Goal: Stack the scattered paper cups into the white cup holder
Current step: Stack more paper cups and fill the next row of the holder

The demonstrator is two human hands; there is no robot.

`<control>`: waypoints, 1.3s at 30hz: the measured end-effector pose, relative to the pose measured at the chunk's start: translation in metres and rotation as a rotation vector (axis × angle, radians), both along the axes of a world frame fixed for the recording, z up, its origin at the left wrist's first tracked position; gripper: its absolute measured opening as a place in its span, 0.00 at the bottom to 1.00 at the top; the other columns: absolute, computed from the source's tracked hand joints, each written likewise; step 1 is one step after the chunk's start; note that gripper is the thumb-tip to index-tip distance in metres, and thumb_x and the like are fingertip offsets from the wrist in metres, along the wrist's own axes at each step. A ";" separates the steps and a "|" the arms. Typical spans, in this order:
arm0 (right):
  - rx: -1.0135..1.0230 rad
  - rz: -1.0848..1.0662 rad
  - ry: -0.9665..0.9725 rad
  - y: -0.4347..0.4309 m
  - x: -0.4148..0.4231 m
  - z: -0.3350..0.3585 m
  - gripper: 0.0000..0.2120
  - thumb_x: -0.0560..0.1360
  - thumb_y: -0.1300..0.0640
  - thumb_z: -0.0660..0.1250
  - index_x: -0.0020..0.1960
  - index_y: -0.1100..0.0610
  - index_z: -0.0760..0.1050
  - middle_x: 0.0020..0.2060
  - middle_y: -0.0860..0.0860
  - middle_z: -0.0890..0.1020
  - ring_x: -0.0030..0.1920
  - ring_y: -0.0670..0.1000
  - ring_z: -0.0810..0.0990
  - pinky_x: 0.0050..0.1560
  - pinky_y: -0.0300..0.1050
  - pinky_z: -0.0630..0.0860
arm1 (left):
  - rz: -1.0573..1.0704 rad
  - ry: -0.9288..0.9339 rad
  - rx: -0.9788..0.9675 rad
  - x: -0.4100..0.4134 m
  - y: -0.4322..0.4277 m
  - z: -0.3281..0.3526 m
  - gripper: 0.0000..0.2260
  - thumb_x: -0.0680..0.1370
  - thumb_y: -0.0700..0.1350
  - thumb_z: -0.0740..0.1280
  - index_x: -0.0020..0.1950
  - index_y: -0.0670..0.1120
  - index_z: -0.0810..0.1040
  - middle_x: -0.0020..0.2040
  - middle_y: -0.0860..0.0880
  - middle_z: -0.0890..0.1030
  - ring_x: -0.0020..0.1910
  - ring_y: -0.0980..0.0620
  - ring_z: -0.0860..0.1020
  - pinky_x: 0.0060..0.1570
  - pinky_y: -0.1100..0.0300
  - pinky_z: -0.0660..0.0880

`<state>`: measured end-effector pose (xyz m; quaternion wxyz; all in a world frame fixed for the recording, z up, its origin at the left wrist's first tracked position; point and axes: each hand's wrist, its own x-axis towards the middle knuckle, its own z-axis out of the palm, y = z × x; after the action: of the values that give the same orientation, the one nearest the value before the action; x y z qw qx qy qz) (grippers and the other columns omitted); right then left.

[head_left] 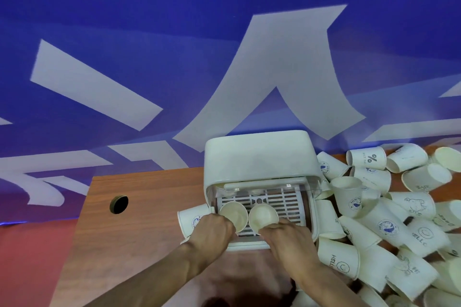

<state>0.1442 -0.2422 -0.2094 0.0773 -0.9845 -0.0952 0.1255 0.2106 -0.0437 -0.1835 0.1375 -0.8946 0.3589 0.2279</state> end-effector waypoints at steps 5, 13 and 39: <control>0.040 -0.010 -0.025 0.000 -0.006 0.005 0.05 0.76 0.53 0.67 0.51 0.46 0.78 0.46 0.44 0.83 0.50 0.49 0.80 0.37 0.45 0.74 | -0.032 -0.043 -0.068 -0.002 -0.003 0.008 0.11 0.80 0.50 0.62 0.52 0.45 0.79 0.48 0.45 0.80 0.43 0.42 0.80 0.35 0.54 0.69; 0.239 -0.108 -0.197 -0.027 -0.028 0.048 0.15 0.78 0.53 0.61 0.65 0.47 0.74 0.66 0.41 0.75 0.60 0.46 0.77 0.49 0.46 0.78 | -0.303 -0.146 -0.217 -0.005 -0.045 0.074 0.07 0.68 0.43 0.71 0.32 0.49 0.74 0.28 0.50 0.74 0.23 0.48 0.73 0.22 0.60 0.63; -0.099 0.144 -0.083 -0.246 -0.009 0.037 0.18 0.74 0.60 0.64 0.63 0.53 0.73 0.53 0.48 0.78 0.52 0.52 0.75 0.36 0.47 0.64 | 0.270 0.046 -0.408 0.012 -0.299 0.027 0.18 0.80 0.48 0.62 0.69 0.45 0.68 0.64 0.46 0.72 0.56 0.43 0.77 0.54 0.49 0.76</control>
<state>0.1354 -0.4884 -0.1727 0.0156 -0.9821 -0.1624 0.0944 0.2221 -0.3429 -0.1566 -0.0859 -0.9383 0.2776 0.1873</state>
